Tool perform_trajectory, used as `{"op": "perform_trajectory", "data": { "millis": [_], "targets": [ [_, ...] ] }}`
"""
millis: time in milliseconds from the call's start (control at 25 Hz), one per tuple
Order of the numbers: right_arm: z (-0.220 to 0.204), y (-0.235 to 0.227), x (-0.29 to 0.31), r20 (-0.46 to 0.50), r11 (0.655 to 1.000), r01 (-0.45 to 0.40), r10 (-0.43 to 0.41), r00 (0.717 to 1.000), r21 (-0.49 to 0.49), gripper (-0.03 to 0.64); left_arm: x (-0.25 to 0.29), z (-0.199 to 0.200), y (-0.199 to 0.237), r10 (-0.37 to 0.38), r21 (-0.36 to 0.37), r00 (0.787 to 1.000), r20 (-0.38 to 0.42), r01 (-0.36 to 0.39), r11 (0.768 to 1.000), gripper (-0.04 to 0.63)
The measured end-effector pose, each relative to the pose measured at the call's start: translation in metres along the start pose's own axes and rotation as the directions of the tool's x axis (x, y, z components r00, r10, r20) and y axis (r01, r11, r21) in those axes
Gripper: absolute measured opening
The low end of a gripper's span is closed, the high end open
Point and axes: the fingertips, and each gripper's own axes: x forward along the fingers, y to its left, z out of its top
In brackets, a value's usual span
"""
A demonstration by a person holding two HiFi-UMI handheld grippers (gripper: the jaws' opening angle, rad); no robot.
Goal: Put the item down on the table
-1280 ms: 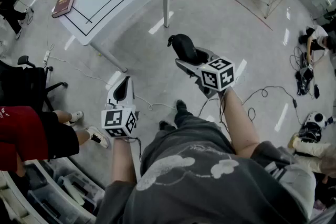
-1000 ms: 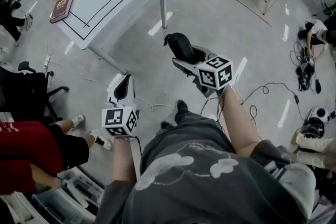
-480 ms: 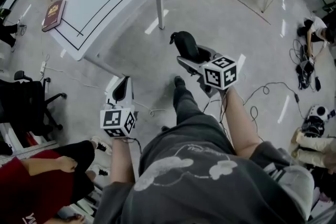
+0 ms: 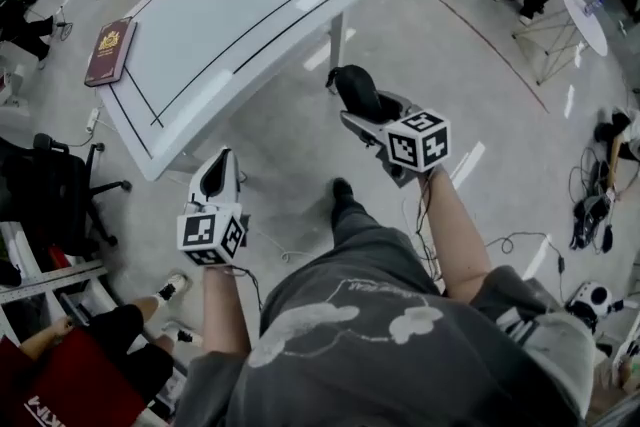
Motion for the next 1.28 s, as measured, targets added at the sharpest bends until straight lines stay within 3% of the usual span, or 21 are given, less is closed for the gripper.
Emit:
{"op": "perform_trajectory", "data": {
  "millis": [200, 400, 840, 1280],
  "targets": [
    [0.066, -0.063, 0.052, -0.035, 0.995, -0.081, 0.079, 0.996, -0.066, 0.321, 0.075, 0.039, 0.014, 0.083, -0.013, 0.996, 0.016, -0.083, 0.996, 0.006],
    [0.102, -0.097, 0.084, -0.061, 0.984, -0.124, 0.117, 0.991, -0.13, 0.321, 0.118, 0.056, 0.02, 0.132, -0.012, 0.991, 0.018, -0.132, 0.991, 0.006],
    [0.138, -0.128, 0.128, -0.088, 0.966, -0.144, 0.127, 0.988, -0.217, 0.321, 0.172, 0.078, 0.039, 0.155, 0.005, 0.987, 0.048, -0.156, 0.988, 0.006],
    [0.194, -0.192, 0.236, -0.165, 0.953, -0.144, 0.102, 0.981, -0.268, 0.321, 0.282, 0.114, 0.108, 0.158, -0.016, 0.986, 0.043, -0.158, 0.987, 0.006]
  ]
}}
